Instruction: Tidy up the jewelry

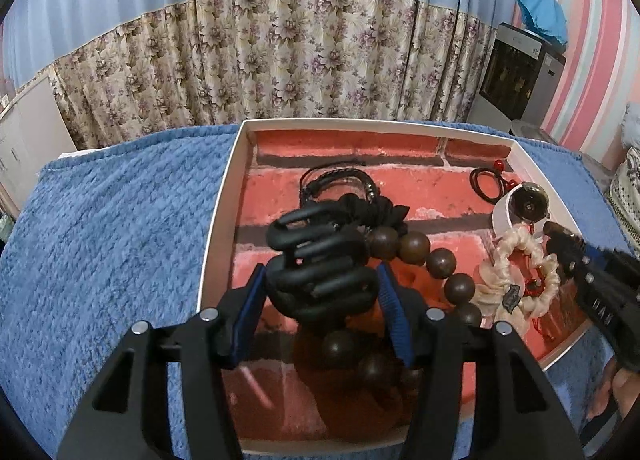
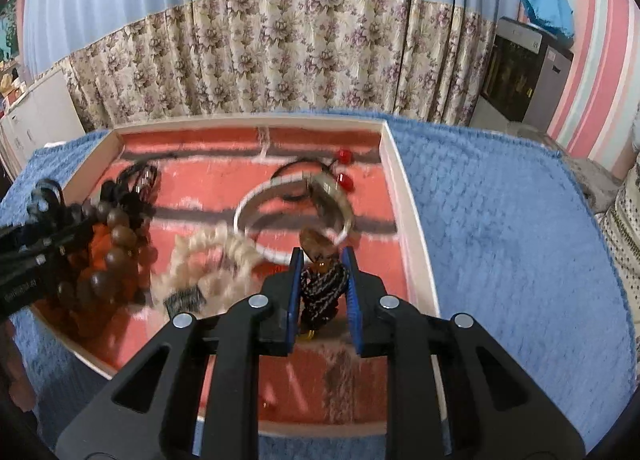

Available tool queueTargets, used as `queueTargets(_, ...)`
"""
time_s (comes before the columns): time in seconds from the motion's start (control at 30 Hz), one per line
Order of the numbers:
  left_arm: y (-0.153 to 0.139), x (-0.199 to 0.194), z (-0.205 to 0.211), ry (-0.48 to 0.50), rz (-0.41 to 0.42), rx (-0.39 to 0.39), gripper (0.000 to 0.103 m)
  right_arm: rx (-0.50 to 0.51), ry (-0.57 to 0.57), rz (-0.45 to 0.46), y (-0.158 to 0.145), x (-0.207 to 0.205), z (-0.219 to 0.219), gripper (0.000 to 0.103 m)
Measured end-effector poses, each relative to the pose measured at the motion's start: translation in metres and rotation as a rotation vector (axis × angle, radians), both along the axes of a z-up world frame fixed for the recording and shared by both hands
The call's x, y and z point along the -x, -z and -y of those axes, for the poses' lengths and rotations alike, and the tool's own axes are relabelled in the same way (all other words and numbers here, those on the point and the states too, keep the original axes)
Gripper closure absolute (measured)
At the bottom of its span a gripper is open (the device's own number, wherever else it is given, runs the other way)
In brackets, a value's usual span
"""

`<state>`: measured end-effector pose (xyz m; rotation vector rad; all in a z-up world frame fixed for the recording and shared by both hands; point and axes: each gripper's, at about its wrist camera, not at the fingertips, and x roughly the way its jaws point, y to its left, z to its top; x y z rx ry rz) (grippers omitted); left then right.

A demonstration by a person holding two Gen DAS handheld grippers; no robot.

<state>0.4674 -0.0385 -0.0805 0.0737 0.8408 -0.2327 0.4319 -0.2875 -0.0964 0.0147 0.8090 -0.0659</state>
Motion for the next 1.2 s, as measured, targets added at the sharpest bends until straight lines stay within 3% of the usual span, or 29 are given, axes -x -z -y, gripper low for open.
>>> queueTargets(0.27, 0.001, 0.012, 0.001, -0.001, 0.011, -0.025, 0.032, 0.000, -0.011, -0.016, 0.010, 0.009, -0.002, 0.077)
queueTargets(0.43, -0.002, 0.024, 0.004, 0.010, 0.026, -0.041, 0.028, 0.010, -0.013, 0.024, 0.003, 0.018, -0.005, 0.049)
queueTargets(0.5, -0.006, 0.028, 0.005, 0.013, 0.026, -0.038, 0.027, 0.013, -0.012, 0.051, -0.006, 0.023, -0.005, 0.043)
queueTargets(0.73, -0.041, 0.052, 0.002, 0.007, 0.075, -0.012, 0.024, 0.020, 0.002, 0.124, -0.042, 0.042, 0.000, 0.011)
queueTargets(0.77, -0.046, 0.057, 0.001, 0.004, 0.084, -0.012, 0.023, 0.025, 0.005, 0.137, -0.048, 0.048, 0.000, 0.008)
queueTargets(0.8, -0.052, 0.064, 0.000, -0.001, 0.094, -0.013, 0.014, 0.032, 0.006, 0.149, -0.052, 0.052, -0.001, 0.005)
queueTargets(0.83, -0.056, 0.070, -0.001, -0.003, 0.107, -0.014, 0.009, 0.039, 0.007, 0.157, -0.055, 0.057, 0.000, 0.005)
queueTargets(1.07, -0.068, 0.129, -0.012, -0.005, 0.172, -0.001, 0.008, 0.035, 0.017, 0.169, -0.064, 0.098, 0.006, 0.004)
queueTargets(1.2, -0.074, 0.170, -0.018, -0.030, 0.246, -0.032, 0.005, 0.035, 0.017, 0.188, -0.066, 0.134, 0.004, 0.004)
